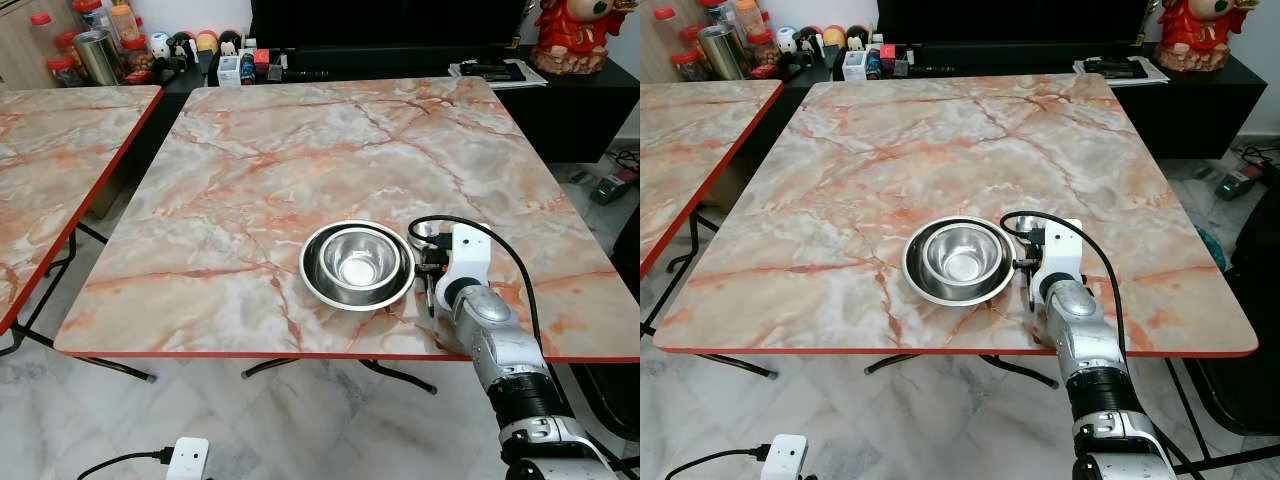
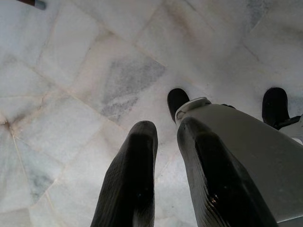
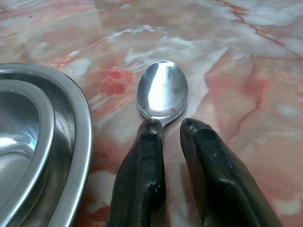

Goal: Setting the table

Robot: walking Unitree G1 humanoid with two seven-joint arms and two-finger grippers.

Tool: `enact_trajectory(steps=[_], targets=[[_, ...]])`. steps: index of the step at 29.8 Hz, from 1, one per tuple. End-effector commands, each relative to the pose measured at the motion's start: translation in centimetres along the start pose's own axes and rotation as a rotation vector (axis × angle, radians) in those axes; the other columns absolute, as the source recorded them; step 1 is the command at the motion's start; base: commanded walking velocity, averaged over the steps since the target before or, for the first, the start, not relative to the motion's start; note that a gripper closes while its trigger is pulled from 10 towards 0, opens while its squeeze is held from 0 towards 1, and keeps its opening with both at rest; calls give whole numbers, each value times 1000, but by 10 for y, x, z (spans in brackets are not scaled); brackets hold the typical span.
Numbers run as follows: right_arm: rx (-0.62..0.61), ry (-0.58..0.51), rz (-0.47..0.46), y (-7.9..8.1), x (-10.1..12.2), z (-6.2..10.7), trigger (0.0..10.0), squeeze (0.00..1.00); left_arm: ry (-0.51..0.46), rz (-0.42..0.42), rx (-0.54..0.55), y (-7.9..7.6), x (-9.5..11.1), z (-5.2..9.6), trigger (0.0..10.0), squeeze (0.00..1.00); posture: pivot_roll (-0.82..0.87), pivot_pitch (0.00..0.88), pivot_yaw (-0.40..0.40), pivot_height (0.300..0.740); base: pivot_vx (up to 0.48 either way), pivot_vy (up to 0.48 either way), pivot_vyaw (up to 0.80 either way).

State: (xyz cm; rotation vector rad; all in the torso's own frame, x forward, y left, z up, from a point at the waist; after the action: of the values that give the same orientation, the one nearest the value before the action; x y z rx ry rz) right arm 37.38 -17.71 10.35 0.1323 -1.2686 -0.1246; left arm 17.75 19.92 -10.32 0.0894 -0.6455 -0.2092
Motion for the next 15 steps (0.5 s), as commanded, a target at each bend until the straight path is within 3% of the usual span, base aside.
enact_trajectory(steps=[1,6,11,15], targets=[[-4,14,10,1,-1,-1,10000,0,26,1,-11,-1,-5,1,10000,0,-70,91,57,728,0,0,0],[-33,-56,44,-3,13,1,10000,0,25,0,-10,-1,-4,0,10000,0,-69,89,57,728,0,0,0],[-21,-220,84,2,45,11,10000,0,24,0,-11,-1,-3,0,10000,0,-74,85,58,728,0,0,0],[-33,-322,44,0,64,20,10000,0,19,0,-17,-2,-1,-1,10000,0,-77,82,60,728,0,0,0]])
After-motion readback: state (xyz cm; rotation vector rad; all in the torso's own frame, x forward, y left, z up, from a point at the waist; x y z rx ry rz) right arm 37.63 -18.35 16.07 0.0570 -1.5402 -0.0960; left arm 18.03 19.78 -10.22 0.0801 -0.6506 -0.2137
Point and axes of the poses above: a point about 5 cm out from each wrist's last joint towards the gripper, its own z axis pointing back from the gripper into the wrist, its own x axis along the axis of the wrist's last joint, y = z × x, the point moved 2 cm from there along -z, pointing out of the wrist towards the gripper, and after that the axes turned 9 degrees about -z, right-handed, at the moved point
